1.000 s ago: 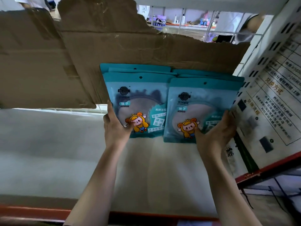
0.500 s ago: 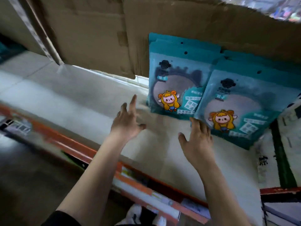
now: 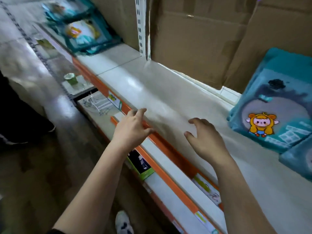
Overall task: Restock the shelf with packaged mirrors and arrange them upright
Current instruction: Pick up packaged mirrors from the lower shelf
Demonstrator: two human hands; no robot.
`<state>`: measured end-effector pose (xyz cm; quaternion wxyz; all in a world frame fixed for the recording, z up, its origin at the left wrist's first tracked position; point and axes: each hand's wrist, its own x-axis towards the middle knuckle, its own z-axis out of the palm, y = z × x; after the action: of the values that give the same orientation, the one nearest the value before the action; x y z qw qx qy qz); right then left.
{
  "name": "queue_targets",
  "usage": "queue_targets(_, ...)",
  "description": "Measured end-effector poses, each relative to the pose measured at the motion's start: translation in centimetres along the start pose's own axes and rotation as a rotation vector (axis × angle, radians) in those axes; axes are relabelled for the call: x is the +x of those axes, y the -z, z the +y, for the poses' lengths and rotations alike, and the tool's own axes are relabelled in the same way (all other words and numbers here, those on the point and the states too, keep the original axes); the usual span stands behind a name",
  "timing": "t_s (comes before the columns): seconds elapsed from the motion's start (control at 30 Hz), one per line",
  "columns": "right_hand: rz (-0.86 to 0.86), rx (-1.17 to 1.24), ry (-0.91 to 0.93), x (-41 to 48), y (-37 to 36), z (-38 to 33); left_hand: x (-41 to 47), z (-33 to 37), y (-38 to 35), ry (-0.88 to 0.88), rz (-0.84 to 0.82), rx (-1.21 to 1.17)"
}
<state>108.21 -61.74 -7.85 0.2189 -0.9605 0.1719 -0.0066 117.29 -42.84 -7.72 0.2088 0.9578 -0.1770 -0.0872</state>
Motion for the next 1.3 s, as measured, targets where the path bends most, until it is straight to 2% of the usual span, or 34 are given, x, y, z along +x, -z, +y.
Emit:
queue_targets(0.23,-0.039,0.0,0.143,2.9,-4.7,-10.7,0.8,-10.7,4.8,0.059,-0.024,0.076)
queue_targets(0.37,-0.029,-0.013,0.163,5.4,-7.1,-17.7,1.7,-16.4,8.1,0.047,0.048,0.097)
queue_targets(0.6,-0.078,-0.04,0.26,9.1,-11.1,-28.3,1.5,-26.2,12.7,0.155,0.134,0.019)
queue_targets(0.83,-0.113,-0.04,0.361,13.5,-13.9,-35.8,3.5,-32.3,15.4,0.234,0.186,-0.036)
queue_targets(1.0,-0.13,-0.058,0.398,17.7,-16.8,-39.9,6.9,-36.2,17.0,0.274,0.15,-0.008)
queue_targets(1.17,-0.066,-0.145,0.478,24.4,-19.4,-45.0,12.6,-40.3,19.9,0.289,0.162,0.041)
queue_targets(1.3,-0.029,-0.1,0.482,30.7,-19.9,-49.1,18.4,-43.2,23.1,0.301,0.198,0.077)
